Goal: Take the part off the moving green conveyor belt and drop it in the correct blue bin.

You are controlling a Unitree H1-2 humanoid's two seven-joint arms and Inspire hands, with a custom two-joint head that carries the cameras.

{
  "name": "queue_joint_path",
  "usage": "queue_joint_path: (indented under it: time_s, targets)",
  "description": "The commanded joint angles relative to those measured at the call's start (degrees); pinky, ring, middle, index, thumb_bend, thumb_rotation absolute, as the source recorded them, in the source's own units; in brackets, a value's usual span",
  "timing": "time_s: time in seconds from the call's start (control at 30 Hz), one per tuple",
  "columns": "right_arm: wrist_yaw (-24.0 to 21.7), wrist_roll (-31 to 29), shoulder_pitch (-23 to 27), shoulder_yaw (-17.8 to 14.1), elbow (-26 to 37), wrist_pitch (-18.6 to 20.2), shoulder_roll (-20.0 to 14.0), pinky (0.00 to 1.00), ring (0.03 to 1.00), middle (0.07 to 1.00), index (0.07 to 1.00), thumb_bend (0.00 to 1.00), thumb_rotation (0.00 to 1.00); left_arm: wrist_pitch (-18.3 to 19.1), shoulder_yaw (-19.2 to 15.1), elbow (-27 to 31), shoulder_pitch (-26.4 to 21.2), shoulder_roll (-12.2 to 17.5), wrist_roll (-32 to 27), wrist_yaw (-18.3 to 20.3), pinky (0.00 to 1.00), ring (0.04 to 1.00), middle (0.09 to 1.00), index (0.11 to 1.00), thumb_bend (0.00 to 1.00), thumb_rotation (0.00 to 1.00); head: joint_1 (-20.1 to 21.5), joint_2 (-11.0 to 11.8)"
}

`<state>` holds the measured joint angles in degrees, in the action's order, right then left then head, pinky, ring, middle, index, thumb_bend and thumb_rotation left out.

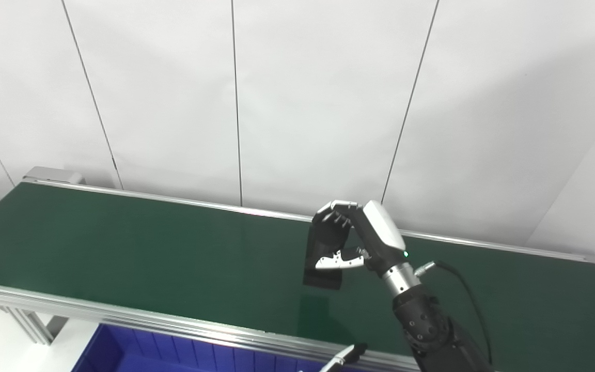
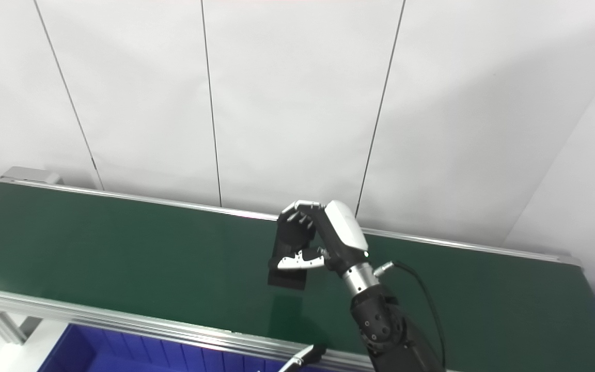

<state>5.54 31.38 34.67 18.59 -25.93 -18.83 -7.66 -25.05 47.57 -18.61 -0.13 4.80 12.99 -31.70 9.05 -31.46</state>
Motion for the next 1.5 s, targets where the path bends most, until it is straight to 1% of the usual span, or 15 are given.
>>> queue_joint_path:
  time_s: [0.0,0.2,0.23,0.27,0.3,0.33,0.37,0.43,0.67,0.83,1.0,1.03,1.1,1.27,1.47]
  targets:
    - [2.24,1.24,1.48,-0.77,3.29,-1.69,-0.53,0.27,0.369,0.449,0.541,0.51,0.00,-1.88,-0.57,1.64,-0.53,-0.38,-0.42,-0.20,0.94,0.897,0.901,0.908,0.91,0.89,0.43,-0.24]
    - [4.86,1.74,-2.54,-4.85,9.84,0.86,-0.75,0.25,0.362,0.457,0.547,0.51,0.00,-1.88,-2.46,2.77,-0.37,1.03,-0.43,-1.15,0.94,0.932,0.921,0.922,0.90,0.94,6.38,-2.56]
    - [5.23,1.31,-3.72,-6.15,11.55,1.97,-0.53,0.26,0.366,0.457,0.546,0.51,0.00,-1.88,-3.06,3.58,-0.33,1.51,-1.14,-0.73,0.93,0.937,0.926,0.925,0.90,0.95,8.87,-5.00]
    - [5.40,1.02,-4.53,-7.06,12.76,2.80,-0.32,0.25,0.362,0.451,0.546,0.51,0.00,-1.88,-3.48,4.17,-0.29,1.83,-1.71,-0.37,0.94,0.946,0.933,0.929,0.89,0.94,8.87,-5.00]
    - [5.41,0.72,-5.55,-8.15,14.37,4.03,-0.03,0.24,0.370,0.460,0.533,0.51,0.00,-1.88,-3.91,5.00,-0.34,2.44,-2.13,0.03,0.95,0.952,0.939,0.934,0.88,0.94,10.95,-6.83]
    - [5.45,0.51,-6.49,-8.98,15.68,4.70,0.07,0.23,0.371,0.455,0.533,0.51,0.00,-1.87,-4.25,5.67,-0.40,2.93,-2.30,0.35,0.94,0.953,0.946,0.941,0.85,0.96,11.21,-7.06]
    - [5.44,0.32,-7.58,-9.77,17.32,5.28,0.02,0.23,0.370,0.452,0.535,0.51,0.00,-1.88,-4.84,6.72,-0.43,3.54,-2.54,1.05,0.94,0.954,0.947,0.942,0.85,0.96,13.19,-8.78]
    - [5.10,0.06,-9.30,-10.90,20.06,6.34,-0.10,0.26,0.374,0.450,0.544,0.51,0.00,-1.88,-6.01,8.32,-0.34,4.21,-3.03,2.61,0.94,0.953,0.944,0.940,0.85,0.96,14.20,-9.56]
    - [4.19,0.00,-14.77,-13.89,29.43,8.27,-1.48,0.27,0.364,0.455,0.551,0.51,0.00,-1.88,-8.64,10.45,0.35,4.43,-3.75,7.21,0.91,0.945,0.935,0.934,0.83,0.96,14.94,-10.62]
    - [1.57,-1.35,-18.35,-16.25,36.79,10.60,-2.95,0.27,0.366,0.453,0.549,0.51,0.00,-1.88,-10.52,11.99,1.15,3.60,-4.50,9.66,0.92,0.940,0.934,0.931,0.79,0.93,16.08,-12.23]
    - [-0.87,-2.27,-23.26,-18.28,44.03,12.51,-4.20,0.27,0.374,0.443,0.545,0.51,0.00,-1.87,-13.16,14.19,1.52,2.84,-4.79,12.73,0.93,0.943,0.942,0.949,0.77,0.95,18.76,-15.44]
    - [-1.39,-2.55,-24.07,-18.49,45.00,12.85,-4.27,0.27,0.375,0.445,0.545,0.51,0.00,-1.87,-13.70,14.58,1.61,2.68,-4.94,13.40,0.93,0.945,0.943,0.947,0.76,0.95,18.76,-15.44]
    - [-2.58,-2.50,-26.09,-18.61,47.08,13.36,-4.70,0.28,0.377,0.448,0.545,0.51,0.00,-1.87,-14.91,15.13,1.56,2.43,-5.51,14.91,0.93,0.945,0.943,0.943,0.76,0.95,20.46,-17.37]
    - [-3.82,-1.49,-32.69,-19.16,50.27,14.08,-4.94,0.32,0.387,0.459,0.544,0.51,0.00,-1.86,-17.59,15.87,2.03,1.46,-6.44,18.61,0.91,0.943,0.945,0.938,0.77,0.97,20.67,-17.71]
    - [-3.68,-2.37,-41.62,-19.53,49.82,11.93,-4.89,0.31,0.380,0.465,0.547,0.51,0.00,-1.86,-19.50,16.05,2.82,0.45,-6.15,21.00,0.90,0.938,0.942,0.937,0.78,0.97,20.43,-17.79]
